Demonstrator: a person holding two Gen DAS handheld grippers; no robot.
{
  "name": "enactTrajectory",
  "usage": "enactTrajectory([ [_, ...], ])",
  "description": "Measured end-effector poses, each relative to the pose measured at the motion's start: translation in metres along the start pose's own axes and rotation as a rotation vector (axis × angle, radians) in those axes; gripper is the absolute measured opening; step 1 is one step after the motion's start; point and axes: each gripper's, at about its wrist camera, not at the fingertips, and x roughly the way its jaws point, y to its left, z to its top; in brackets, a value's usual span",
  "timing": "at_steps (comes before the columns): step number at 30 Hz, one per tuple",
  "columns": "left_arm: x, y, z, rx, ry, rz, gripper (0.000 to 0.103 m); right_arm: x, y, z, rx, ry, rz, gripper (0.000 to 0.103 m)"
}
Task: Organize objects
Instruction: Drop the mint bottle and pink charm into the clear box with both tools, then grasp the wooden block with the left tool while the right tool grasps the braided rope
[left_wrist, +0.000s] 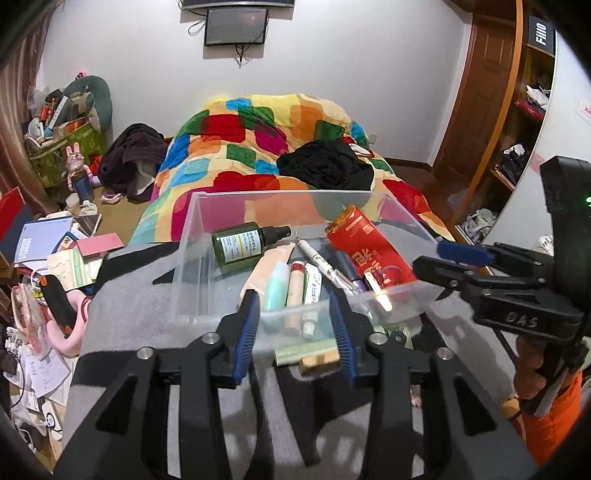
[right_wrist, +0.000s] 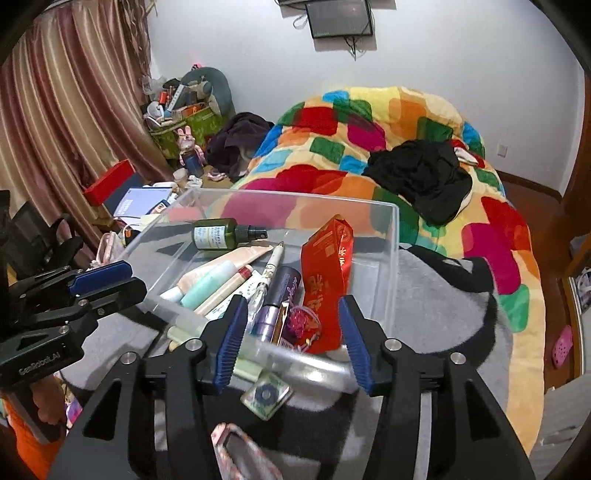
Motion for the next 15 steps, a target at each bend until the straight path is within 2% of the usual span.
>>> enactTrajectory([
  [1,-0.003,-0.001,-0.003,0.000,-0.004,-0.002,0.046,-0.005,0.000,-0.003,-0.002,-0.007,0.002,0.054],
  [3,-0.009,-0.003,-0.010,-0.004,-0.009,-0.008,0.058,-0.014,-0.001,-0.010,-0.008,-0.018,0.007,0.056],
  [8,-0.003,-0.010,-0.029,0.014,0.034,-0.004,0.059,-0.023,0.005,-0.035,-0.056,0.010,0.024,0.060],
  [15,0.019,-0.011,-0.053,-0.005,0.124,-0.017,0.060,-0.016,0.020,-0.079,-0.112,0.107,0.068,0.062],
])
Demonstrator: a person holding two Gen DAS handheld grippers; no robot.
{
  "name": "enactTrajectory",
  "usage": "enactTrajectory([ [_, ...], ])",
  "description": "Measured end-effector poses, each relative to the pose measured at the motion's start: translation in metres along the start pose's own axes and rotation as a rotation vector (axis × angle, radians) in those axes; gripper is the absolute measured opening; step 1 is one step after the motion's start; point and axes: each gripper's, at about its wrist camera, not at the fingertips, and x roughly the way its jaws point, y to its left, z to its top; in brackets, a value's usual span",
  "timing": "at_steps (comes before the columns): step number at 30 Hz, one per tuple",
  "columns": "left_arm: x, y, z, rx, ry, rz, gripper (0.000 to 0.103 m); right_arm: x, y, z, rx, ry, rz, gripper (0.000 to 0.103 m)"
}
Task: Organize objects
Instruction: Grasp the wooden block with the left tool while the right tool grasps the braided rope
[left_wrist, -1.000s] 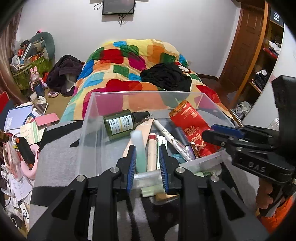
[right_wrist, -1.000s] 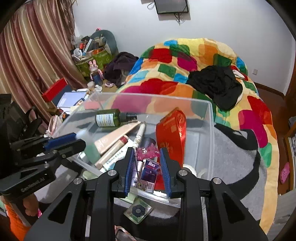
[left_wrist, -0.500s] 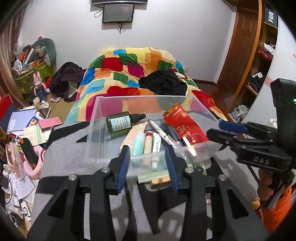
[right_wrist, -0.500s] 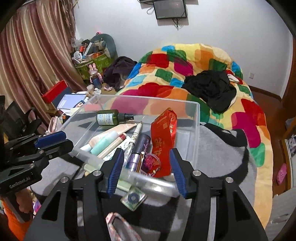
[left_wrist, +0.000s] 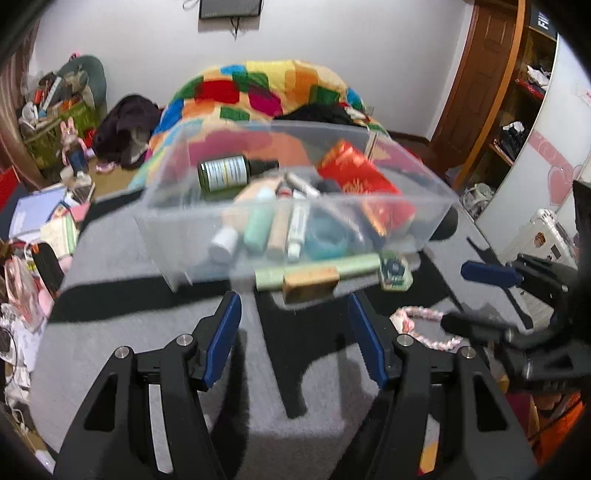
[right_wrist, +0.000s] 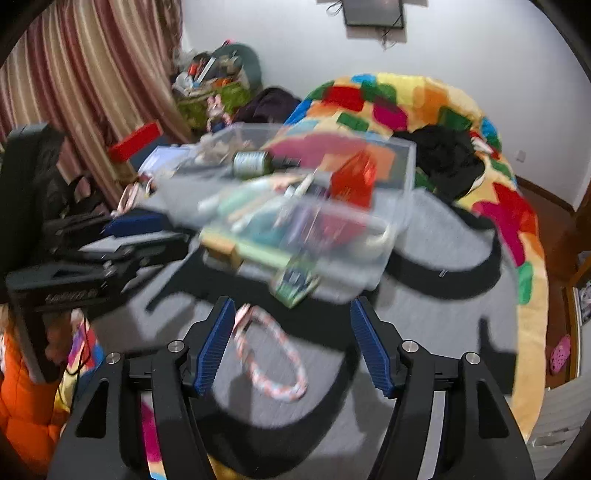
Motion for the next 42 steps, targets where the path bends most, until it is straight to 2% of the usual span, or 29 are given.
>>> enactTrajectory([
  [5,0.013,-0.006,-0.005,0.004,0.037,-0.004,0.060,0.015,0.007,-0.011,-0.015,0.039,0.006,0.069],
  [8,0.020,-0.010,-0.001,-0.003,0.040,0.010,0.060,0.025,0.009,-0.014,-0.024,0.060,0.017,0.069],
  [12,0.029,-0.015,0.006,-0.011,0.050,0.026,0.060,0.025,0.013,-0.019,-0.053,0.044,-0.024,0.069],
  [15,0.033,-0.021,0.008,0.000,0.044,0.045,0.060,0.023,0.017,-0.022,-0.077,0.026,-0.060,0.055],
  [17,0.037,-0.022,0.010,-0.005,0.045,0.047,0.060,0.022,0.018,-0.022,-0.078,0.020,-0.051,0.036],
  [20,0.043,-0.021,0.011,-0.020,0.058,0.048,0.050,0.020,0.016,-0.022,-0.068,0.015,-0.048,0.020],
  [22,0.043,-0.020,0.009,-0.022,0.050,0.059,0.044,0.019,0.014,-0.023,-0.058,0.011,-0.048,0.012],
  [23,0.043,-0.019,0.008,-0.021,0.047,0.065,0.040,0.019,0.014,-0.022,-0.052,0.009,-0.044,0.012],
  [33,0.031,-0.011,-0.002,-0.047,0.031,0.029,0.039,0.009,0.009,-0.023,0.002,-0.018,-0.005,0.011],
  [42,0.001,-0.009,-0.001,-0.059,-0.027,-0.004,0.039,-0.008,0.004,-0.009,0.032,-0.071,-0.006,0.011],
])
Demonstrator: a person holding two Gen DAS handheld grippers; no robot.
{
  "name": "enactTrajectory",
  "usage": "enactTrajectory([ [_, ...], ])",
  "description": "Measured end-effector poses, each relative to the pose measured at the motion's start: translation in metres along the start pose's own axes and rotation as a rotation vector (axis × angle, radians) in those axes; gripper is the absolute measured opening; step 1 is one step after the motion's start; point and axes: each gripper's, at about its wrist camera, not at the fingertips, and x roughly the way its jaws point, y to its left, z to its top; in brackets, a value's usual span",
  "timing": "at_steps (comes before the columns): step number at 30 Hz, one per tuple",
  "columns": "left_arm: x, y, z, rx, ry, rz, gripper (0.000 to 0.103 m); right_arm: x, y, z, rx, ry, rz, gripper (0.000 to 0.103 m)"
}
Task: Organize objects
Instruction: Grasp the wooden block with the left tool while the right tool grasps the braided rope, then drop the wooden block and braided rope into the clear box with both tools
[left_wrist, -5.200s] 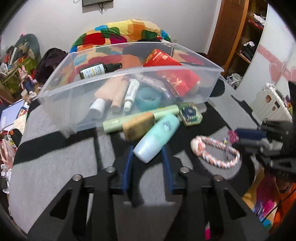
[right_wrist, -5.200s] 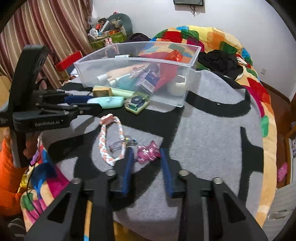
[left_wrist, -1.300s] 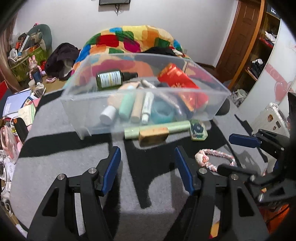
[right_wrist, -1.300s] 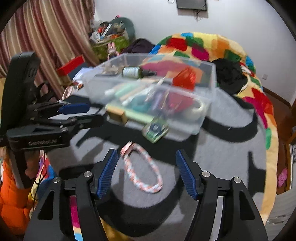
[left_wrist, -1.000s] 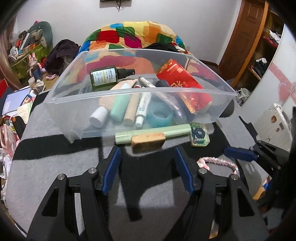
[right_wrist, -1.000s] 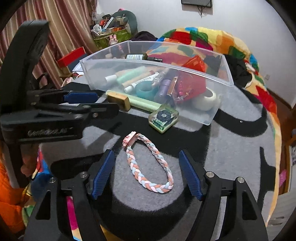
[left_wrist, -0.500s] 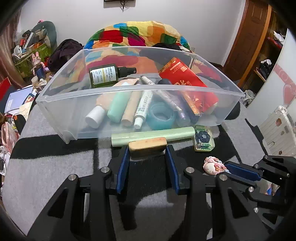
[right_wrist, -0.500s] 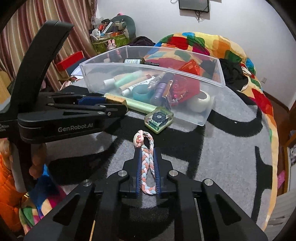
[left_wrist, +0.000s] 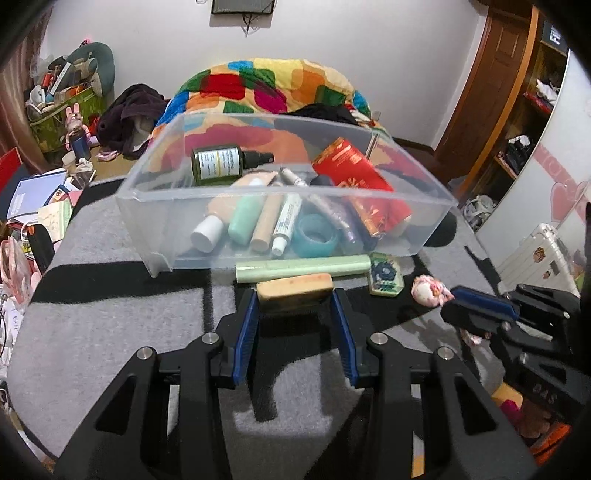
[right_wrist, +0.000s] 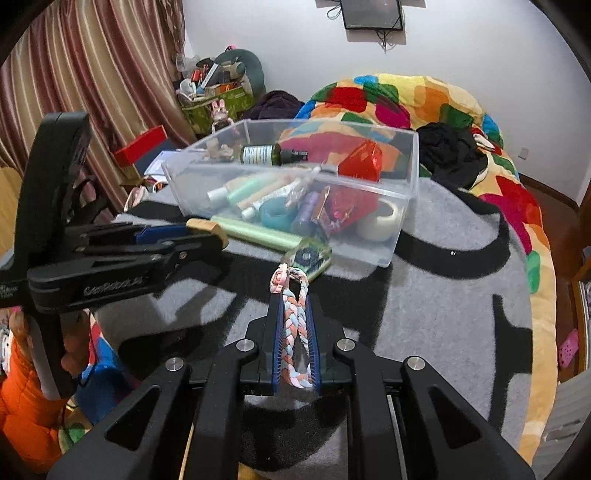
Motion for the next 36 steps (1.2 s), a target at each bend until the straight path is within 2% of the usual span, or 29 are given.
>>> enactTrajectory([
  [9,-0.025,0.003,0.012,0.005,-0.066,-0.027,0.039,-0.016,-0.002,0.032,0.018,-0.083,-0.012,0.011],
  [20,-0.040,0.006,0.041,0.013,-0.147,0.002,0.039,-0.014,-0.002,0.081,0.026,-0.156,-0.031,0.011],
  [28,-0.014,0.015,0.058,-0.004,-0.115,0.038,0.039,0.027,-0.013,0.104,0.056,-0.096,-0.046,0.011],
  [33,0.006,0.025,0.067,-0.014,-0.088,0.100,0.039,0.054,-0.021,0.106,0.049,-0.027,-0.081,0.011],
  [36,0.011,0.028,0.070,-0.024,-0.079,0.091,0.039,0.063,-0.023,0.104,0.038,0.003,-0.090,0.011],
])
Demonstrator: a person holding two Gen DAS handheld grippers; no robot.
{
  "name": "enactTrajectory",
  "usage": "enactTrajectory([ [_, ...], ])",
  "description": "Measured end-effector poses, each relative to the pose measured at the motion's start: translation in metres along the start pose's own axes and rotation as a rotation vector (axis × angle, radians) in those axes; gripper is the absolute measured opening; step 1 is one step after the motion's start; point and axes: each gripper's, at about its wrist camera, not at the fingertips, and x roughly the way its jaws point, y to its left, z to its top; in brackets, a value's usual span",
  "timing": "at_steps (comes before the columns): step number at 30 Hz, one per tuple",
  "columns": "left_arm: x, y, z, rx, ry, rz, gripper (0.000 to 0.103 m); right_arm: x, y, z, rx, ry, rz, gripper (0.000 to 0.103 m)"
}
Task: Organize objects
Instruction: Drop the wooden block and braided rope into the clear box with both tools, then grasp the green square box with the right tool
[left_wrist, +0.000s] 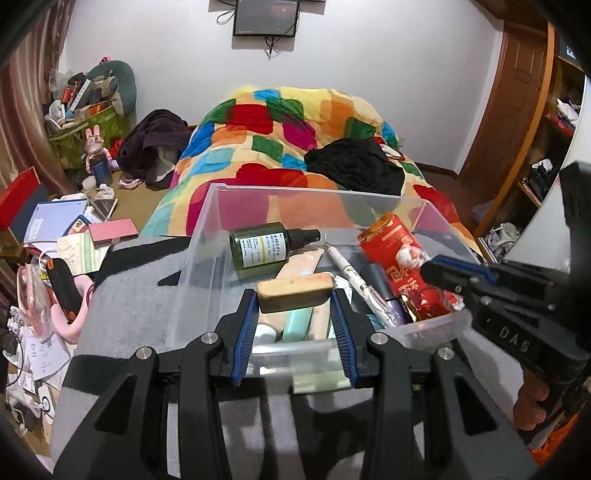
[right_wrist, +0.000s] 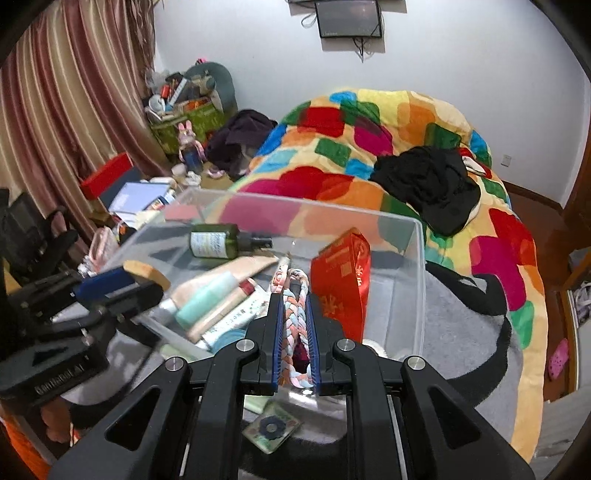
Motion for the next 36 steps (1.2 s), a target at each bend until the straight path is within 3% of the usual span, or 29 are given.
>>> enactTrajectory([
  [4,-0.001,-0.003,0.000,0.012,-0.001,-0.009,0.039,0.003,-0.002,-0.001,0.000,0.021,0.010,0.014],
  [8,-0.007,-0.010,-0.002,0.040,-0.009,-0.011,0.041,-0.003,-0.001,-0.003,0.009,0.013,0.024,0.034],
  [10,-0.012,-0.013,-0.002,0.051,-0.020,-0.011,0.043,-0.010,-0.001,-0.004,0.005,-0.006,0.017,0.037],
  [18,-0.040,-0.026,-0.008,0.088,-0.073,-0.023,0.065,-0.046,0.003,-0.012,-0.004,-0.075,0.017,0.048],
  [26,-0.052,-0.026,-0.029,0.108,-0.073,-0.028,0.077,-0.073,0.003,-0.034,-0.017,-0.110,-0.018,0.057],
  [31,-0.043,-0.021,-0.045,0.101,-0.023,-0.027,0.079,-0.068,-0.003,-0.053,0.010,-0.069,0.007,0.057],
  [36,-0.025,-0.015,-0.059,0.094,0.043,-0.020,0.079,-0.036,0.000,-0.069,0.018,0.031,0.032,0.057],
])
